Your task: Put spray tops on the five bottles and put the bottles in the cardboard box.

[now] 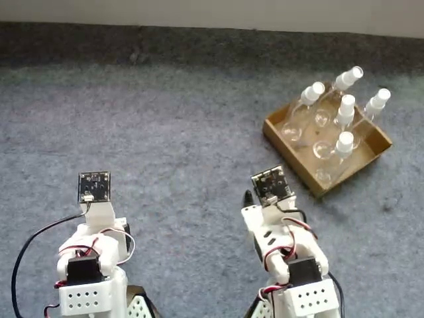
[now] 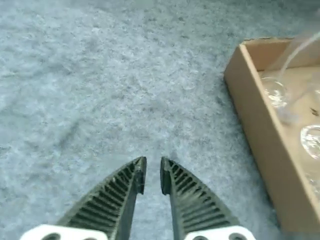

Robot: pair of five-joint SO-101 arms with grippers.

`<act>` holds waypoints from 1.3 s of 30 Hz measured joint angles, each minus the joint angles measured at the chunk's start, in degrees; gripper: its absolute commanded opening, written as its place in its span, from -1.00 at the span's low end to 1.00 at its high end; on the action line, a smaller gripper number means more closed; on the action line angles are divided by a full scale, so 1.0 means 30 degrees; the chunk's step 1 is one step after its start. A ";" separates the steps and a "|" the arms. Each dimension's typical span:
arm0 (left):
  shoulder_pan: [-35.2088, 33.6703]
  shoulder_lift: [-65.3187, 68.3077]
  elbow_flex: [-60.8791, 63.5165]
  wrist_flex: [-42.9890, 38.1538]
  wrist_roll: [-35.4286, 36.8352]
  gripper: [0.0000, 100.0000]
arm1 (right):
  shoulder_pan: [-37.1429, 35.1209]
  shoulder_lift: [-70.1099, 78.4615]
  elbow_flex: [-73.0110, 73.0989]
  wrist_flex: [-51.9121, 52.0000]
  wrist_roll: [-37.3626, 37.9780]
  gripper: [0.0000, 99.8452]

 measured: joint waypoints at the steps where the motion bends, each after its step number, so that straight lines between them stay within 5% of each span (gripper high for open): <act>1: 0.0000 0.0000 0.0000 0.0000 0.0000 -0.99 | 0.0557 -0.0088 -0.0088 0.0000 0.0117 -0.94; 8: 0.0000 0.0000 0.0000 0.0000 0.0000 -0.99 | 0.3311 -0.3018 -0.2344 0.1172 0.0352 -0.94; 20: 0.0000 0.0000 0.0000 0.0000 0.0000 -0.99 | 0.3575 -0.3429 -0.9436 0.9407 0.0352 -0.94; 29: 0.0000 0.0000 0.0000 0.0000 0.0000 -0.99 | 0.3575 -0.3399 -0.4103 0.6007 0.0234 -1.00; 39: 0.0000 0.0000 0.0000 0.0000 0.0000 -0.99 | 0.4161 -0.3194 0.0205 0.3868 -0.5275 -0.99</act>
